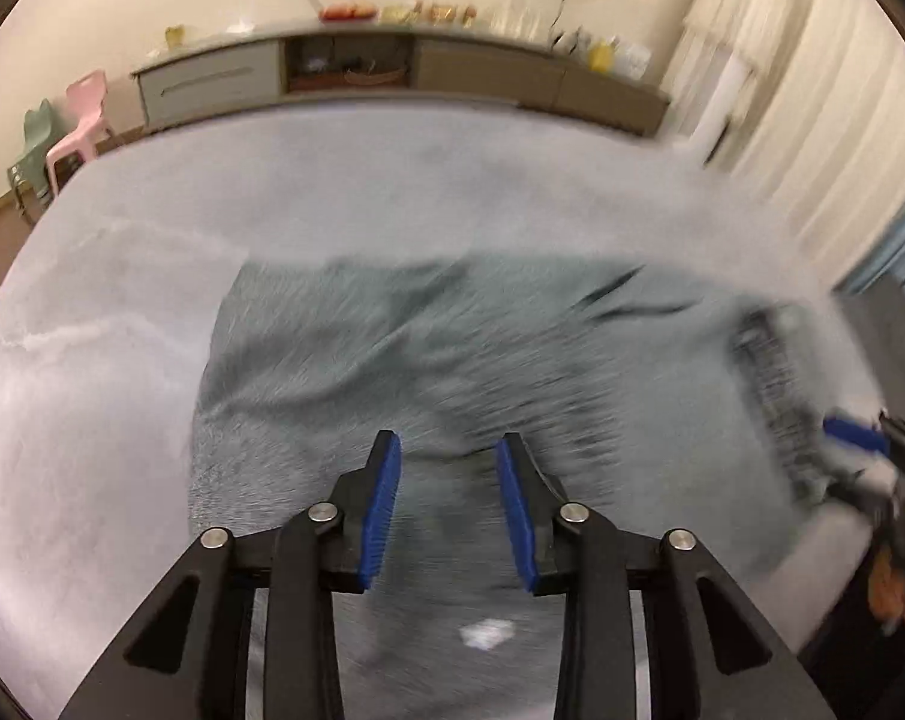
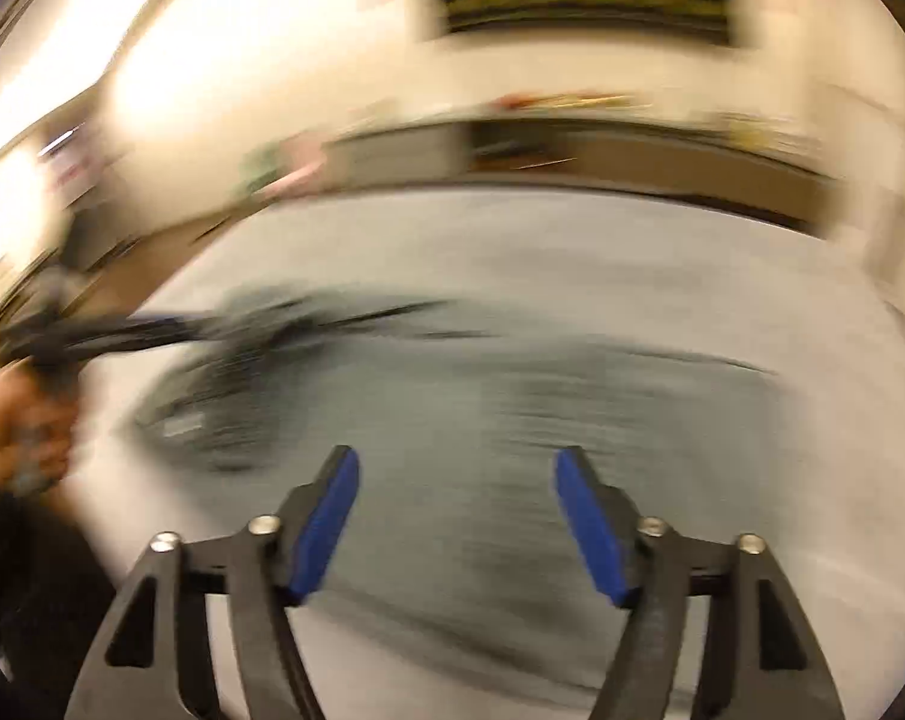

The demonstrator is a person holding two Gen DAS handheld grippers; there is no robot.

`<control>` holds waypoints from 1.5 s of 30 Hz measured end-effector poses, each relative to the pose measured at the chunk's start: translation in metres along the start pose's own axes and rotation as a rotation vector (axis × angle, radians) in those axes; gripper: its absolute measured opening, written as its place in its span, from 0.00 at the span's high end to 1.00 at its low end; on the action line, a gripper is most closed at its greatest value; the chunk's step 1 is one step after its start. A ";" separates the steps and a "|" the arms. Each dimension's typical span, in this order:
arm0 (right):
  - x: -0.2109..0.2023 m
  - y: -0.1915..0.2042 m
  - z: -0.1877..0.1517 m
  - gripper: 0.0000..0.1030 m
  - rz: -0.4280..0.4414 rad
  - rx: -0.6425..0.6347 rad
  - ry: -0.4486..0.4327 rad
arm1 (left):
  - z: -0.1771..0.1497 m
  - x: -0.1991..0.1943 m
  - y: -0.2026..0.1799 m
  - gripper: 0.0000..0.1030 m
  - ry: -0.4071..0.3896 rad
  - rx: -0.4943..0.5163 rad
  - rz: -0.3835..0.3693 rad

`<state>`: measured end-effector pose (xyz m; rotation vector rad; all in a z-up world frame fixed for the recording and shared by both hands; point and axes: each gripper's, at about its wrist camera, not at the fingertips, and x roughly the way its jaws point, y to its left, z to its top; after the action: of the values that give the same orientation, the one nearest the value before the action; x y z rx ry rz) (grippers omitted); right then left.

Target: Fold clothes

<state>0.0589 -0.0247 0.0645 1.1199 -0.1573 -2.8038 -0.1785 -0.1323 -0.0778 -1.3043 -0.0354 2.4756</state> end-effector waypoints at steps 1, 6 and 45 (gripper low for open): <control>-0.003 -0.035 -0.007 0.30 -0.075 0.083 0.003 | 0.003 -0.001 -0.012 0.52 -0.035 0.009 -0.036; 0.004 -0.128 -0.042 0.30 -0.152 0.362 0.077 | 0.013 0.049 -0.131 0.46 0.037 0.107 -0.321; 0.073 0.042 -0.035 0.53 0.214 -0.185 0.120 | 0.032 0.122 -0.074 0.90 0.226 -0.089 -0.148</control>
<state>0.0336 -0.0785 -0.0039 1.1488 -0.0054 -2.4991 -0.2463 -0.0208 -0.1438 -1.5525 -0.1815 2.2136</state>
